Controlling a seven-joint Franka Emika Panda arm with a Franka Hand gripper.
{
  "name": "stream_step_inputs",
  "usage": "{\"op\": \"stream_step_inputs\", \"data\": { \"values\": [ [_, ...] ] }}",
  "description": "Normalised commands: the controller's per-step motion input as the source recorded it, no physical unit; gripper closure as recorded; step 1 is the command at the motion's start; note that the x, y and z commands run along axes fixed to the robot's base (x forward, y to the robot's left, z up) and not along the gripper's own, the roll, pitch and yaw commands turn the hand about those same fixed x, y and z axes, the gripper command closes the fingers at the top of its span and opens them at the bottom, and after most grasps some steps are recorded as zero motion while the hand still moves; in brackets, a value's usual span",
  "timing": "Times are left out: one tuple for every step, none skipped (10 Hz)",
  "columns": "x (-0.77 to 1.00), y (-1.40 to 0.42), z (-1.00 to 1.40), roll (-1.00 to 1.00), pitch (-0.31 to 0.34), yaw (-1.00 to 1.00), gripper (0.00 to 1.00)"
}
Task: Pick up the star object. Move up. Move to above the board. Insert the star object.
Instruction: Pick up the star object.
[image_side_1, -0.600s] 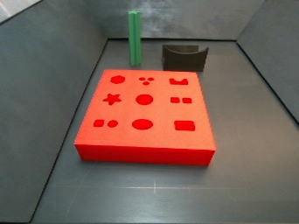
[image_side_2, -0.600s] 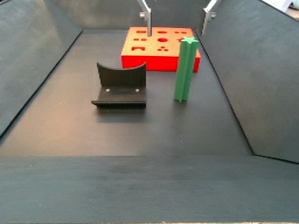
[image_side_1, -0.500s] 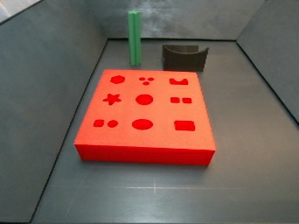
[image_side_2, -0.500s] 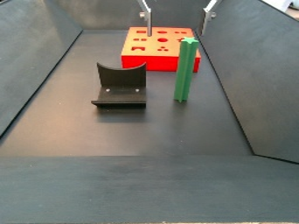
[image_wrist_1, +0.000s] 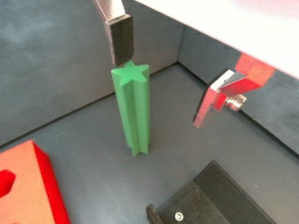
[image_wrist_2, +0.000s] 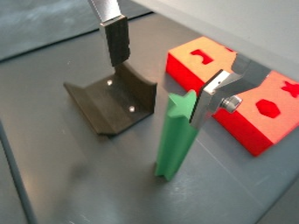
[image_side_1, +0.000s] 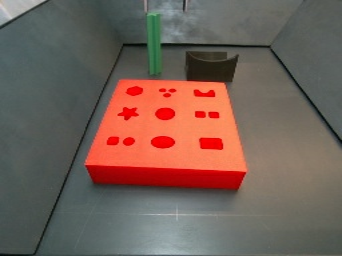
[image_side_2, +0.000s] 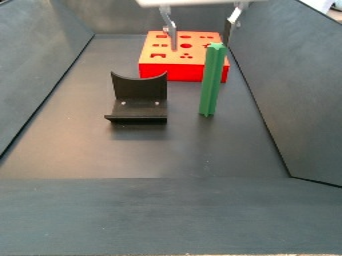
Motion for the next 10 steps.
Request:
{"op": "stream_step_inputs", "data": {
  "values": [
    [-0.83, -0.15, -0.62, 0.00, -0.194, -0.05, 0.00],
    [-0.69, -0.35, -0.60, 0.00, -0.140, -0.18, 0.00],
    [-0.50, -0.06, -0.23, -0.01, -0.003, -0.20, 0.00],
    [-0.75, -0.31, 0.11, 0.00, 0.074, -0.09, 0.00],
    [-0.78, -0.21, 0.36, 0.00, 0.154, 0.00, 0.00],
    [-0.75, -0.27, 0.40, 0.01, 0.096, 0.00, 0.00],
    [-0.32, 0.00, 0.37, 0.00, 0.111, 0.00, 0.00],
    [-0.25, 0.00, 0.00, 0.00, 0.067, 0.00, 0.00],
    [-0.31, 0.07, -0.38, 0.03, -0.001, 0.00, 0.00],
    [-0.34, 0.02, -0.71, 0.10, -0.170, 0.00, 0.00]
  ]
}}
